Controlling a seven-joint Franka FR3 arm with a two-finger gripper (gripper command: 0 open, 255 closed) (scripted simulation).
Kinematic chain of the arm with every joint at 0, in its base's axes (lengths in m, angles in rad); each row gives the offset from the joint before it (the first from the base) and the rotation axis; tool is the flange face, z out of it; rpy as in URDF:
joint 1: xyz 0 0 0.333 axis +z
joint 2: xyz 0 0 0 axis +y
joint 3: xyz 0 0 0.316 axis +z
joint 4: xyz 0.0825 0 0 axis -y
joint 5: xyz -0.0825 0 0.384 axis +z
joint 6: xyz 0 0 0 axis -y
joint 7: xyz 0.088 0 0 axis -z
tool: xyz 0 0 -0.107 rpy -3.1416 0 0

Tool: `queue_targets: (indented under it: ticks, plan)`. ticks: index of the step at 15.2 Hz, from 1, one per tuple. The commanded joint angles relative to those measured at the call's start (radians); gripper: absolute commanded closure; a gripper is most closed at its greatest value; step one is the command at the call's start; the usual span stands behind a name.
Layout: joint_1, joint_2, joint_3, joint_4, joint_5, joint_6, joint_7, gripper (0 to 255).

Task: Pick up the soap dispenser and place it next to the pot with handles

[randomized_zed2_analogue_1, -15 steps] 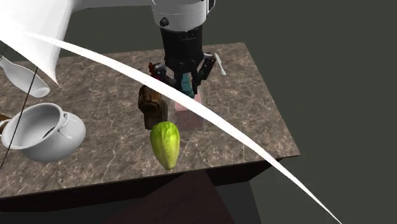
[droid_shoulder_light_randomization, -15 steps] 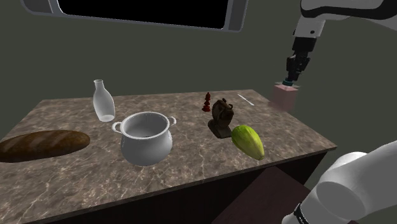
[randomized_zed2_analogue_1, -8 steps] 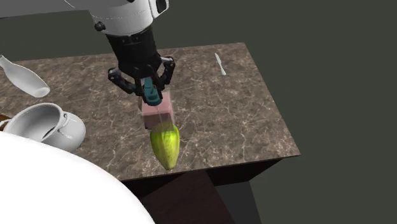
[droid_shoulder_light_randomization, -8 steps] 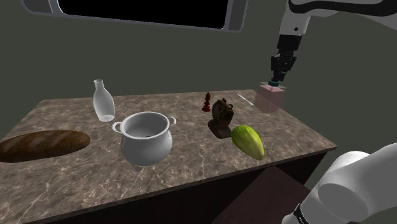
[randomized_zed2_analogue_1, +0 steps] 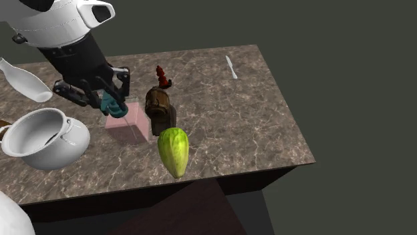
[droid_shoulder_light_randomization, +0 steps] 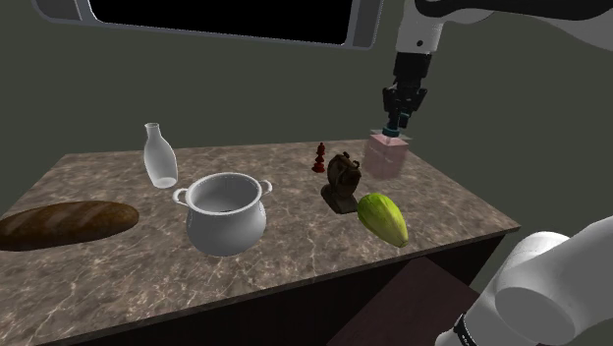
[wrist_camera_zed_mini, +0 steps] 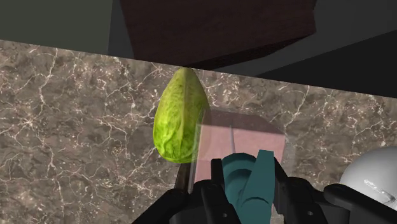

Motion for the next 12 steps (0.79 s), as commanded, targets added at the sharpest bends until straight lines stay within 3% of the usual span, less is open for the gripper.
queue_targets:
  ticks: [1, 12]
  plan:
    - [0.016, 0.016, 0.034, 0.016, 0.020, 0.001, 0.049, 255]
    - [0.104, 0.190, 0.204, 0.181, 0.091, 0.019, 0.306, 255]
